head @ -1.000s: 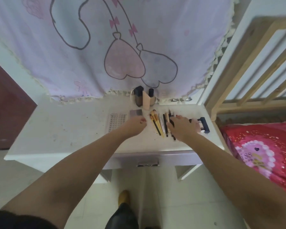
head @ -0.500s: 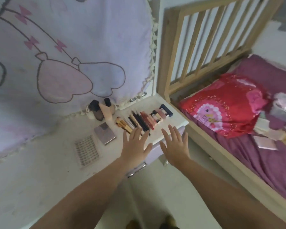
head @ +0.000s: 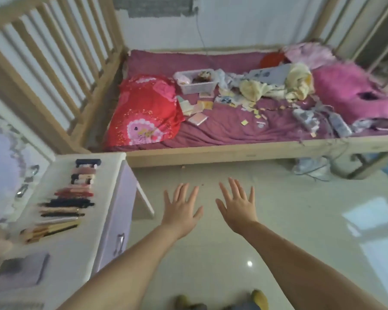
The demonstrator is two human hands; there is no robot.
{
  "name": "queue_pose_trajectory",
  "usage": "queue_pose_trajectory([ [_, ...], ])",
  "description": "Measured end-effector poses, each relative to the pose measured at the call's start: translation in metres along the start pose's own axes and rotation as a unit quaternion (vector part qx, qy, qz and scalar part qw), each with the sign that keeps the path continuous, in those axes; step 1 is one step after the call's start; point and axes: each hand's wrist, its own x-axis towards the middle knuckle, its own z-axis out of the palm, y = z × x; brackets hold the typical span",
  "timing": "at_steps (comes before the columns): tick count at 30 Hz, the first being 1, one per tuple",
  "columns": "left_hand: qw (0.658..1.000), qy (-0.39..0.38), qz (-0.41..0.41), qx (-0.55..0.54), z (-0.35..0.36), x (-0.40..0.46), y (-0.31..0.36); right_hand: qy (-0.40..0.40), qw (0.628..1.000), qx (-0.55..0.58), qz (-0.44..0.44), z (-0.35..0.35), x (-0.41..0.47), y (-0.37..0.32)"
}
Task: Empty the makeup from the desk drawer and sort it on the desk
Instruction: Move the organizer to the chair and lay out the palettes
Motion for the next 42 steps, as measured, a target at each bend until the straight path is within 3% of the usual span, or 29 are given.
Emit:
queue_pose_trajectory([
  [7,0.978,-0.045,0.197,0.06,0.023,0.0,0.174,0.005,0.974,0.048,0.221,0.021,-0.129,0.132],
  [13,0.948,-0.09,0.293,0.089,0.065,-0.056,0.323,-0.026,0.925,0.105,0.365,0.052,-0.276,0.232],
  [19,0.908,-0.146,0.374,0.118,0.118,-0.128,0.459,-0.045,0.859,0.164,0.484,0.089,-0.412,0.304],
  [25,0.843,-0.191,0.477,0.158,0.161,-0.191,0.569,-0.045,0.768,0.224,0.599,0.124,-0.515,0.347],
  [29,0.81,-0.244,0.504,0.174,0.189,-0.21,0.624,-0.027,0.705,0.296,0.644,0.145,-0.554,0.369],
  [32,0.787,-0.259,0.523,0.2,0.208,-0.204,0.67,-0.033,0.678,0.312,0.665,0.155,-0.573,0.403],
  [42,0.716,-0.234,0.615,0.234,0.209,-0.125,0.884,-0.025,0.663,0.291,0.689,0.122,-0.583,0.609],
])
